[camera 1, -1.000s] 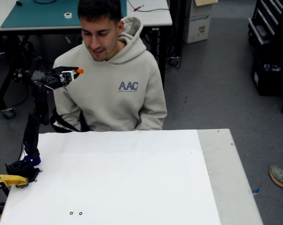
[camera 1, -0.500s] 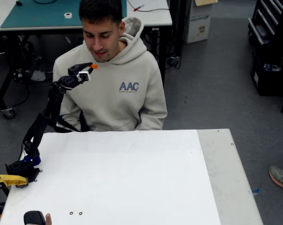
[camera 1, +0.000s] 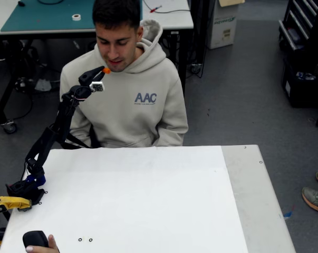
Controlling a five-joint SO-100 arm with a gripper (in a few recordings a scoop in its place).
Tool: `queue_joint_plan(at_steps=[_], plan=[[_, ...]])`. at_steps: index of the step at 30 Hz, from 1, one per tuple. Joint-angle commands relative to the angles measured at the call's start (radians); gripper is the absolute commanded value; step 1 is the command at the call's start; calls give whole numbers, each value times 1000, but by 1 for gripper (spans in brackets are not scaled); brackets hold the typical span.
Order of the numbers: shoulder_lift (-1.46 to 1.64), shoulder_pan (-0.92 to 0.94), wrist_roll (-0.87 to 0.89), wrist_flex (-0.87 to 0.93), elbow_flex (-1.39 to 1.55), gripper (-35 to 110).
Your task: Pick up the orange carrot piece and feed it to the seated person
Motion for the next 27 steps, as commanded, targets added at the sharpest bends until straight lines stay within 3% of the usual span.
queue_joint_plan(at_steps=[1,27], plan=[[49,5,48,-57,-40,-2],[46,-23,57,-127,-21,-2]])
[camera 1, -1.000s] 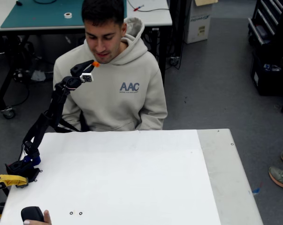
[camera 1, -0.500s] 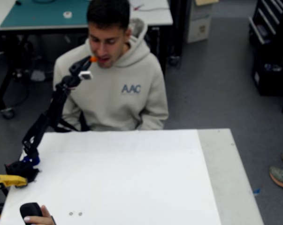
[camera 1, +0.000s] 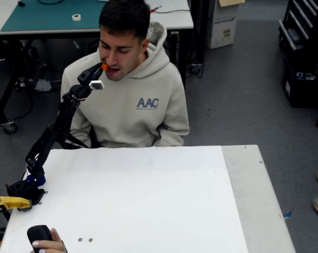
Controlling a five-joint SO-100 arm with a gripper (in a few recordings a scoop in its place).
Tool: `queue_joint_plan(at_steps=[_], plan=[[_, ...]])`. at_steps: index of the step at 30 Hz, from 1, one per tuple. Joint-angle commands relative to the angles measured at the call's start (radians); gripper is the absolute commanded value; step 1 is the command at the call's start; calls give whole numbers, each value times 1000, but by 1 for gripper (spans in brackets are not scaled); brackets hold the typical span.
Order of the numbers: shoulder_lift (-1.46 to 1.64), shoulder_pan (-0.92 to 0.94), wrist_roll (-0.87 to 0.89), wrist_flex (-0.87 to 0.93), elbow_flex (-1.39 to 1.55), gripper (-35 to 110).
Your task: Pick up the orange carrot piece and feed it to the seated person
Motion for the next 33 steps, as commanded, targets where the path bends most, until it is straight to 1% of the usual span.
queue_joint_plan(at_steps=[1,33], plan=[[40,-31,23,-18,-25,-2],[-3,-31,15,-20,-41,-2]])
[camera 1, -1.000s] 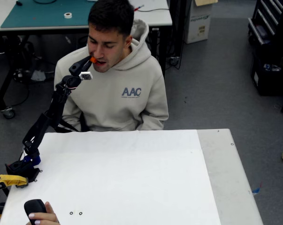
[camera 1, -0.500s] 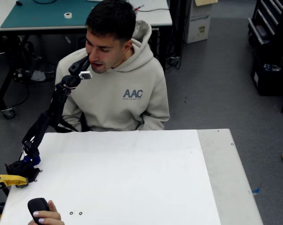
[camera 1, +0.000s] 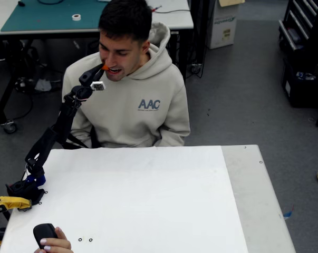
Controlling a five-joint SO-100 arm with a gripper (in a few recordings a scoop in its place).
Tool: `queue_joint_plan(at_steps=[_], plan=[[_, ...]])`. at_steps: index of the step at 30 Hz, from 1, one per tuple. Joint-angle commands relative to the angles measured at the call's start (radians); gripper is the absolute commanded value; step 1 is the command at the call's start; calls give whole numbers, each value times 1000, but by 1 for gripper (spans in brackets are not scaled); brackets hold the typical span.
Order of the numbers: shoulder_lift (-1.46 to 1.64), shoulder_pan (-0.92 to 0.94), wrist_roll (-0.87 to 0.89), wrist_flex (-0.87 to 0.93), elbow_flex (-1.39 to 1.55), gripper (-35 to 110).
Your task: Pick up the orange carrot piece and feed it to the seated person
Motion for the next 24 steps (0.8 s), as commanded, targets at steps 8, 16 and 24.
queue_joint_plan(at_steps=[8,16,24], plan=[[41,-18,-89,-9,-43,6],[41,-11,-124,-9,-43,15],[41,-11,-124,-9,-43,15]])
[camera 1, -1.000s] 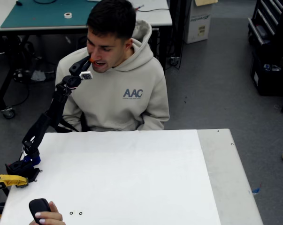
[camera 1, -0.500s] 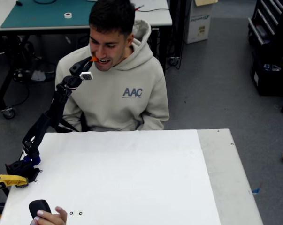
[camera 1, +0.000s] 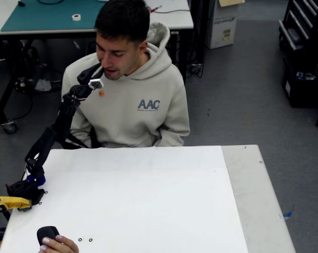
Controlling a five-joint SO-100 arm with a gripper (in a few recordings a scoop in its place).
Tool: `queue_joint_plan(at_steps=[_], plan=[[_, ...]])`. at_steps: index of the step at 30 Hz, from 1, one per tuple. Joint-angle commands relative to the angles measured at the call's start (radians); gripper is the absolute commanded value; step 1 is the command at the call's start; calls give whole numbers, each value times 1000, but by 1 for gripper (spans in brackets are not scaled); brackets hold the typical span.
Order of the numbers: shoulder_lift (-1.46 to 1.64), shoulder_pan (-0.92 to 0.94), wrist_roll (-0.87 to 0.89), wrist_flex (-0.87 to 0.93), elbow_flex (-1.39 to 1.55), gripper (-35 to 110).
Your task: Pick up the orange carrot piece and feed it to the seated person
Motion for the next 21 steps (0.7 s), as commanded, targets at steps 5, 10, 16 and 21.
queue_joint_plan(at_steps=[5,10,16,21], plan=[[48,8,9,-9,-43,12],[38,8,9,-9,-43,9],[54,8,-9,-9,-43,-2],[54,-8,-9,8,-43,-2]])
